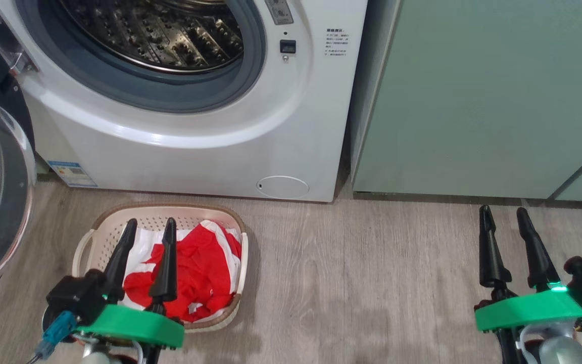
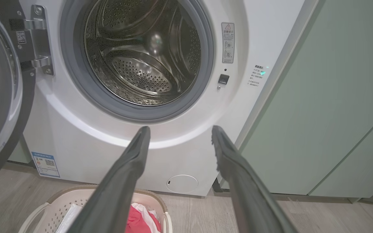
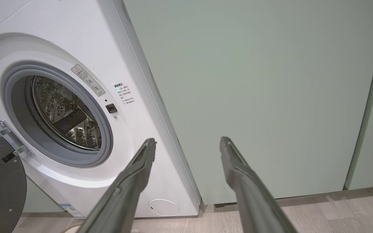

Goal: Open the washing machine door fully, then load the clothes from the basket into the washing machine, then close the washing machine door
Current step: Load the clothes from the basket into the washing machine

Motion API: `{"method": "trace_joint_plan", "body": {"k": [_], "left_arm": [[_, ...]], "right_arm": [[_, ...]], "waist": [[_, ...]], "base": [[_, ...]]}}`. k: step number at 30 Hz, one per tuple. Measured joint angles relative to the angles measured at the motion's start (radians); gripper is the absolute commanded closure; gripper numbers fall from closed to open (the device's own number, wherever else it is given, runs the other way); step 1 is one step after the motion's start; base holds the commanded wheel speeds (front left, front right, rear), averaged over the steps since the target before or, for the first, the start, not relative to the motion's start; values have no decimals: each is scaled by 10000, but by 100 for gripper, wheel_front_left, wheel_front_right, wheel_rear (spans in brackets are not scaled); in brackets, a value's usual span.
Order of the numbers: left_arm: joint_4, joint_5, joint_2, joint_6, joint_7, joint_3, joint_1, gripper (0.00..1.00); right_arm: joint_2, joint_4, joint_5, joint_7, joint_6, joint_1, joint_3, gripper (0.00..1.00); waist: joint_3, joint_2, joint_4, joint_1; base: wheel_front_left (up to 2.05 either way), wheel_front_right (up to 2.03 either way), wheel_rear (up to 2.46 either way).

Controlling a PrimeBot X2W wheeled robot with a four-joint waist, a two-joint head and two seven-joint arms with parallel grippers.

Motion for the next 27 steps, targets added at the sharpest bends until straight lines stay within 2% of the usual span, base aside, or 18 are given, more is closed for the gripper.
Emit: {"method": "trace_joint_plan", "body": {"k": [5, 10, 15, 19, 27], "left_arm": [[190, 44, 0, 98, 0, -25, -3, 0], [1430, 978, -4, 270, 0, -259, -283, 0], [3097, 1340, -10, 347, 0, -244, -1069, 0], [4581, 1593, 35, 182, 0, -209, -2089, 0], [7751, 1956, 591, -86, 0, -255, -4622, 0]], "right_arm": [[0, -25, -211, 0, 0, -6, 38, 0], [0, -42, -397, 0, 0, -62, 81, 0], [2, -205, -518, 0, 0, -428, 199, 0], [0, -372, -612, -2, 0, -813, 345, 0], [-2, -583, -637, -2, 0, -1329, 543, 0]], "waist": [[222, 0, -11, 0], [786, 0, -71, 0], [1544, 0, -210, 0], [2328, 0, -367, 0], [4100, 0, -871, 0]], "base": [[0, 0, 0], [0, 0, 0], [0, 0, 0], [0, 0, 0], [0, 0, 0]]}}
